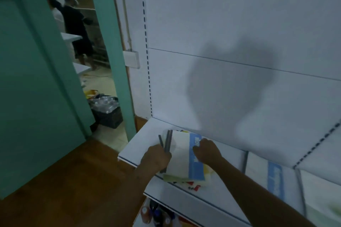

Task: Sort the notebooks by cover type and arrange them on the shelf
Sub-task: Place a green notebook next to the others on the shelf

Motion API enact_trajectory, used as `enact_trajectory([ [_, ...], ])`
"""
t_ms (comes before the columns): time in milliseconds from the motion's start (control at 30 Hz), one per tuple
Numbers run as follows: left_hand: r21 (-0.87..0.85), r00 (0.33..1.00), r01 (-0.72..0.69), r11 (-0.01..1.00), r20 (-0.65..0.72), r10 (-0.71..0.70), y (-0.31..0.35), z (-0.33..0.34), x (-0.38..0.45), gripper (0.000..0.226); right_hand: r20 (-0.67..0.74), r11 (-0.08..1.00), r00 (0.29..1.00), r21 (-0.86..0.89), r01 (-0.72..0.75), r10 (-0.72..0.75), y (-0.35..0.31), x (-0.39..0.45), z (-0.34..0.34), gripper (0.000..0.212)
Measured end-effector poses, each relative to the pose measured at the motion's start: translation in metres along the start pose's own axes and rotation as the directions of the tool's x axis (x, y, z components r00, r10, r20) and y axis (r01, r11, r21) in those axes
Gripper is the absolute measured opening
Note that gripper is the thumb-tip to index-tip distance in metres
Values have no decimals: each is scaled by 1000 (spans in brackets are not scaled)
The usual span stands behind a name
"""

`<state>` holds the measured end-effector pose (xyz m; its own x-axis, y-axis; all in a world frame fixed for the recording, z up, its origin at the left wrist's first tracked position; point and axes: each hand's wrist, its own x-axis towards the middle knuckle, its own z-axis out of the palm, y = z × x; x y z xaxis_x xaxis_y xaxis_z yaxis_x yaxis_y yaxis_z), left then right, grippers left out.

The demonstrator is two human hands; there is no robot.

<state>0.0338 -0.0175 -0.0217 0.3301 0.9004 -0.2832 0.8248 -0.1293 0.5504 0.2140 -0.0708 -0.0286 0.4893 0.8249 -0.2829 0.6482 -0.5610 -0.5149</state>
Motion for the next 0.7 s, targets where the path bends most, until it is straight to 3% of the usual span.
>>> enact_trajectory([
  [100, 13, 998, -31, 999, 60, 31, -7, 9, 9, 42, 0, 998, 999, -47, -41, 41, 5, -15, 11, 27],
  [233, 43, 997, -74, 996, 7, 74, -15, 13, 15, 40, -34, 976, 979, 86, -198, 202, 3, -22, 35, 31],
  [333, -48, 995, -95, 994, 33, 97, -13, 15, 18, 41, -65, 947, 954, 159, -279, 292, 0, -26, 42, 45],
  [433, -149, 984, -131, 980, 104, 147, -1, 20, 18, 37, -72, 924, 937, 206, -321, 341, 7, -28, 40, 45],
  [533, -201, 968, -173, 964, 148, 204, 18, 29, 12, 29, -68, 862, 914, 365, -351, 401, 22, -33, 33, 40],
  [700, -285, 929, -274, 918, 167, 330, 69, 65, 0, 35, -189, 768, 843, 544, -338, 504, 74, -50, 0, 39],
])
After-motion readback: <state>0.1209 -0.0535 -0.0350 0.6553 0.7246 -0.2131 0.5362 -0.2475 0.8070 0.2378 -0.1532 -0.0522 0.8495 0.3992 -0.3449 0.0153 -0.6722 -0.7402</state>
